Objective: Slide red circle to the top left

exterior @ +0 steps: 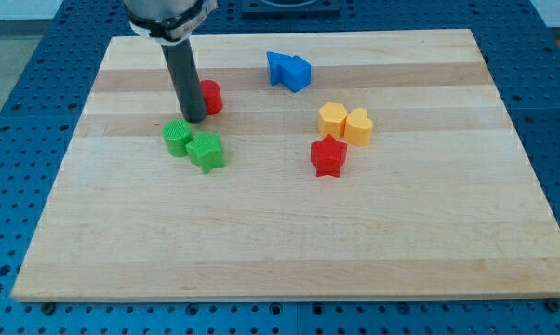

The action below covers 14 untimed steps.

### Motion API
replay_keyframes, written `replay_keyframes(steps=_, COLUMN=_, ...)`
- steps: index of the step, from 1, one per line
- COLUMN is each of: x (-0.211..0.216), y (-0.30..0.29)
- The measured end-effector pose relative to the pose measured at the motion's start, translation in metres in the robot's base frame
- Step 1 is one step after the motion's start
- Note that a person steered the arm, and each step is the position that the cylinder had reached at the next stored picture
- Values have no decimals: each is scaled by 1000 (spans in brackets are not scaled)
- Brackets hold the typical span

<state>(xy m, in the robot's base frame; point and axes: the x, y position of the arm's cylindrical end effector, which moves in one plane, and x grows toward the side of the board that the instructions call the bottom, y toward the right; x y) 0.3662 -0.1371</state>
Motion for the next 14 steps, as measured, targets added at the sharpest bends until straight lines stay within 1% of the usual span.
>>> replay_keyframes(steps=1, x=-14, y=6)
replay_keyframes(steps=3, x=-22, y=57)
replay_keyframes(steps=4, x=-39, y=62)
replay_keyframes(steps=7, x=-86, y=0)
replay_keyframes(steps=10, x=-127, y=-13)
replay_keyframes(steps=11, x=-128, y=-35)
replay_keyframes(steps=12, x=-128, y=-44)
replay_keyframes(steps=14, x=-128, y=-44)
